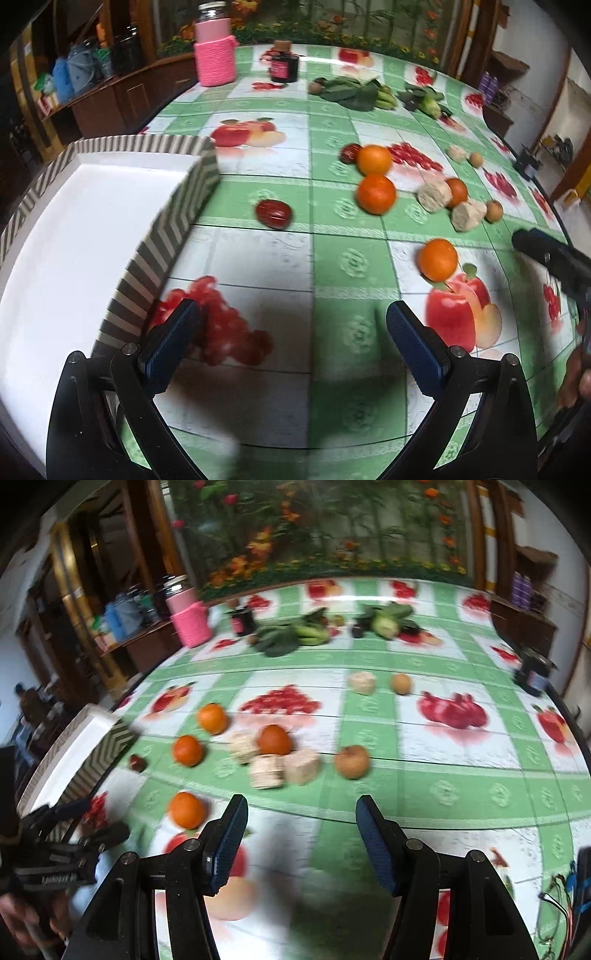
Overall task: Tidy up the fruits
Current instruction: 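Grasp the red date with the left tool while the right tool grasps a mandarin orange, then carry the date and orange over the white tray and release both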
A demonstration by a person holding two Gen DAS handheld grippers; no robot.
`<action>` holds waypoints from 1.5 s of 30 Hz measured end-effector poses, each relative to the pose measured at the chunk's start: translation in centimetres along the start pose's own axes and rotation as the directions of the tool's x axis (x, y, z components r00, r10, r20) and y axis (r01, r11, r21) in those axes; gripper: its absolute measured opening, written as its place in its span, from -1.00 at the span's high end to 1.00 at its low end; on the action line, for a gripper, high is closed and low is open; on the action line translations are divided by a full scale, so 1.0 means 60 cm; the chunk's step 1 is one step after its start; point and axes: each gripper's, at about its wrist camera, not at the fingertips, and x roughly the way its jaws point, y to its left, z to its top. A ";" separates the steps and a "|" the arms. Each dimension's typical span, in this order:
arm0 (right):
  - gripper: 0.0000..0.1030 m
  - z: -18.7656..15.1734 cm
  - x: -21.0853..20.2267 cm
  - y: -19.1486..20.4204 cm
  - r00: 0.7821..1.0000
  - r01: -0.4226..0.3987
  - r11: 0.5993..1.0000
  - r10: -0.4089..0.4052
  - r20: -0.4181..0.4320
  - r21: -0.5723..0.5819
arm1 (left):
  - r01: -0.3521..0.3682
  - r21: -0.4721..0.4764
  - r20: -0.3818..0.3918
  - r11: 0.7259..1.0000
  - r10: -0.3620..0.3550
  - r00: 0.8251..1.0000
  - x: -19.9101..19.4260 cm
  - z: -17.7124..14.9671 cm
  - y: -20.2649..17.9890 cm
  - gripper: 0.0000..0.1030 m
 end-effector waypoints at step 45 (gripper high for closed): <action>0.40 -0.003 0.066 0.056 0.981 -0.183 0.978 0.176 -0.076 -0.102 | -0.100 0.058 0.017 0.993 0.100 0.995 0.073 0.087 0.001 0.07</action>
